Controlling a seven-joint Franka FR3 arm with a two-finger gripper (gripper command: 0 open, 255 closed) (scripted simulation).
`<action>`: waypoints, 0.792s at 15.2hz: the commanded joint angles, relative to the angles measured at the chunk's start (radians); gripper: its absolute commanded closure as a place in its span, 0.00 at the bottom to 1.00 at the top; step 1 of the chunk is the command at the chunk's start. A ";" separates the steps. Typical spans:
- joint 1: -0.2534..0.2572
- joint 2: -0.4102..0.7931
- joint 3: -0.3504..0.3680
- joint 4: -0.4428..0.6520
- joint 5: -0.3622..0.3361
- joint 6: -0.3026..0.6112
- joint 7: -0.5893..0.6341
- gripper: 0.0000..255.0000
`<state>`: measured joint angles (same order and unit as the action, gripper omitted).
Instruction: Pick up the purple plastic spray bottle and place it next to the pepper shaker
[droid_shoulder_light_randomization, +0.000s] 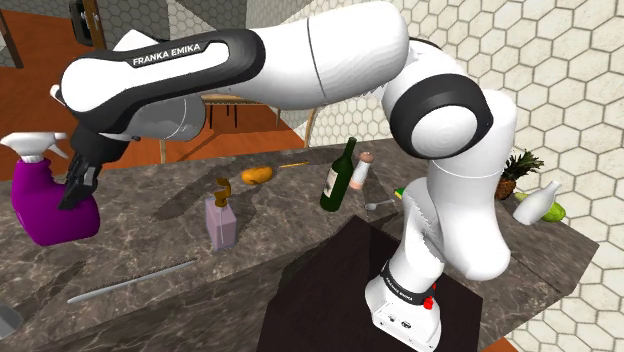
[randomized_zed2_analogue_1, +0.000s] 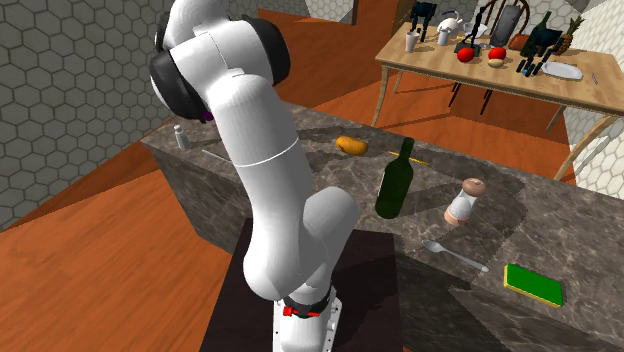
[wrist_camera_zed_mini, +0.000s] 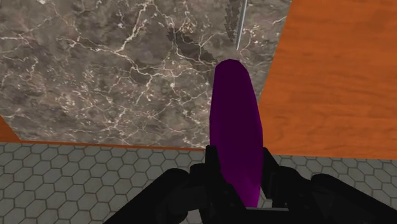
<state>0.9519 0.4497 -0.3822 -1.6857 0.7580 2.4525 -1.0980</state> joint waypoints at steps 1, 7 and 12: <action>-0.004 0.014 0.008 -0.004 0.016 0.016 -0.016 1.00; -0.020 0.053 0.035 -0.020 0.066 0.063 -0.068 1.00; -0.036 0.089 0.060 -0.027 0.109 0.100 -0.112 1.00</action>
<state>0.9206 0.5295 -0.3286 -1.7133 0.8564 2.5441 -1.1995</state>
